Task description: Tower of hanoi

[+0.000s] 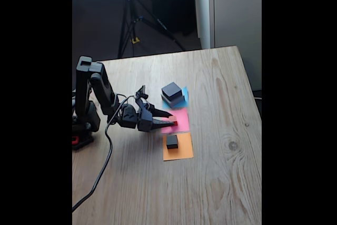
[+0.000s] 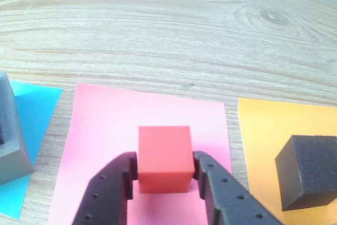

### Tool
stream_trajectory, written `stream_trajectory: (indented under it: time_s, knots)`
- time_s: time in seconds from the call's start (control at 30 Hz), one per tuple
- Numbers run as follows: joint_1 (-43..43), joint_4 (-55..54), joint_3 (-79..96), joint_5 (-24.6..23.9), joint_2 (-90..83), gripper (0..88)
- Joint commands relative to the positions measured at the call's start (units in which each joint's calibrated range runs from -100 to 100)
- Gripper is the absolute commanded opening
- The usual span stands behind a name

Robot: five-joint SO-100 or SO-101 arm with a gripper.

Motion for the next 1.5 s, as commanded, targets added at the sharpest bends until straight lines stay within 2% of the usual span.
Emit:
stream_trajectory:
  time_s: [0.0,0.13,0.23,0.3,0.43,0.57,0.67,0.8,0.9,0.97,1.1,1.27,1.33,1.47]
  knots:
    - [0.14,-1.37,-0.95,0.69,-0.08,11.8]
    - [0.23,-2.42,-0.95,0.69,-0.08,26.2]
    - [0.39,-2.42,-0.86,0.69,-1.21,32.0]
    - [0.39,-2.26,-0.49,0.69,-2.72,32.7]
    - [0.39,-0.64,1.14,-2.65,-7.34,35.4]
    - [0.56,5.76,4.33,-4.66,-16.43,32.7]
    - [0.98,14.74,7.24,-5.16,-26.19,29.0]
    - [1.81,27.85,12.69,-3.15,-41.26,13.8]
    - [2.65,31.9,16.6,-0.81,-49.28,1.2]
    - [3.74,36.43,18.33,0.69,-54.73,0.2]
    - [5.91,51.32,15.6,0.69,-63.66,0.2]
    - [8.58,83.21,-1.95,-3.15,-70.17,0.2]
    - [9.5,90.5,-7.4,-3.82,-71.46,0.2]
    - [11.84,107.25,-20.31,-1.48,-72.22,0.2]
